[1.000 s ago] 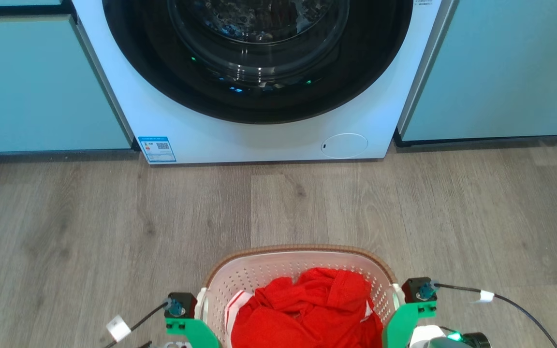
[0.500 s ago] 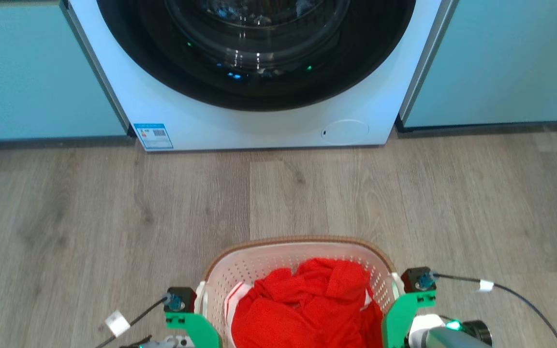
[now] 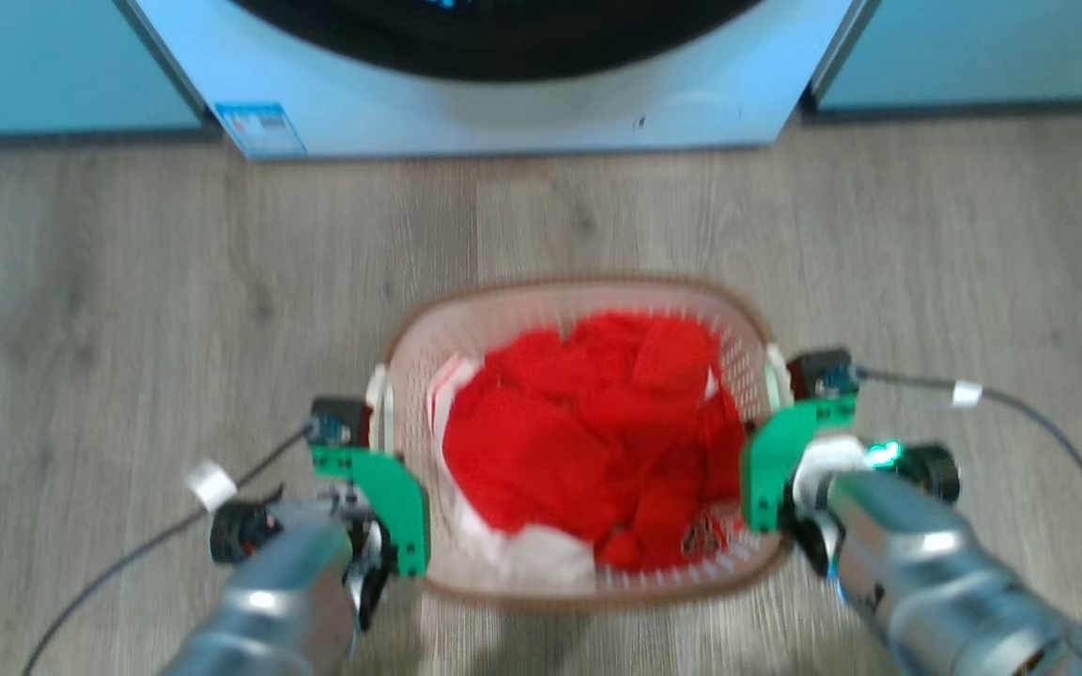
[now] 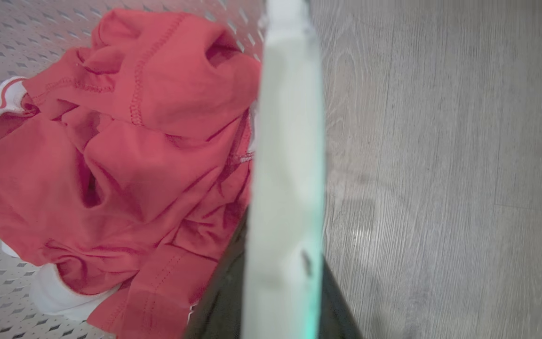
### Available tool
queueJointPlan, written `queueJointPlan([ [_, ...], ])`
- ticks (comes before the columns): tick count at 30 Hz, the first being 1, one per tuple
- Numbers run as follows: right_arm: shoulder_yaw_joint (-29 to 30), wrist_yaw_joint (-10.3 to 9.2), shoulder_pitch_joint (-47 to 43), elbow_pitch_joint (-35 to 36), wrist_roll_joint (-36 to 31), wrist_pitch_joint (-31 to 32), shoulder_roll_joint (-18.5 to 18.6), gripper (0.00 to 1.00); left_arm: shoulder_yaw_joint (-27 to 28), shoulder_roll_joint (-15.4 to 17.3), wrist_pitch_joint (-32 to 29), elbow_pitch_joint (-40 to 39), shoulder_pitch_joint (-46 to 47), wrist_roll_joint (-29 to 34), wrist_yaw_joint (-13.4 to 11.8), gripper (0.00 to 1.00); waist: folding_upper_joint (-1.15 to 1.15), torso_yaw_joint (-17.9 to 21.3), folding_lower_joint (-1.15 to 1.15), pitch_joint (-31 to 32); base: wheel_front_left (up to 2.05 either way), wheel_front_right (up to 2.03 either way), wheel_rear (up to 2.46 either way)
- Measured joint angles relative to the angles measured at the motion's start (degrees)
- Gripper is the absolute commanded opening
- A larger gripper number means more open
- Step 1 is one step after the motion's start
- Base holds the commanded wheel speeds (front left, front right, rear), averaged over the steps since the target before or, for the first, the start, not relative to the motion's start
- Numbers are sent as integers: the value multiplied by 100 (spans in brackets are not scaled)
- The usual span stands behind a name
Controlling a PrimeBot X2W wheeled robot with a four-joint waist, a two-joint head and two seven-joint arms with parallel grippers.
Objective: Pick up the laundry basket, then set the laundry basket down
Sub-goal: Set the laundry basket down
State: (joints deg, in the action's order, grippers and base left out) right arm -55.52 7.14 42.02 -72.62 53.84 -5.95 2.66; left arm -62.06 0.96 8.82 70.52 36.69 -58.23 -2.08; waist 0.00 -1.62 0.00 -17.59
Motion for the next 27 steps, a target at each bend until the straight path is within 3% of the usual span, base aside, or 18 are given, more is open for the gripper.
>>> queueJointPlan([
  [13,244,0,1433,-151,-327,-350,66,0,113,13,341,-59,1311,-1,-109,0,0,-69,1,-1676,0,0,0],
  [27,1043,0,1928,-143,-1114,-423,114,0,76,14,465,-98,1987,0,-199,0,0,-179,2,-2985,0,0,0],
])
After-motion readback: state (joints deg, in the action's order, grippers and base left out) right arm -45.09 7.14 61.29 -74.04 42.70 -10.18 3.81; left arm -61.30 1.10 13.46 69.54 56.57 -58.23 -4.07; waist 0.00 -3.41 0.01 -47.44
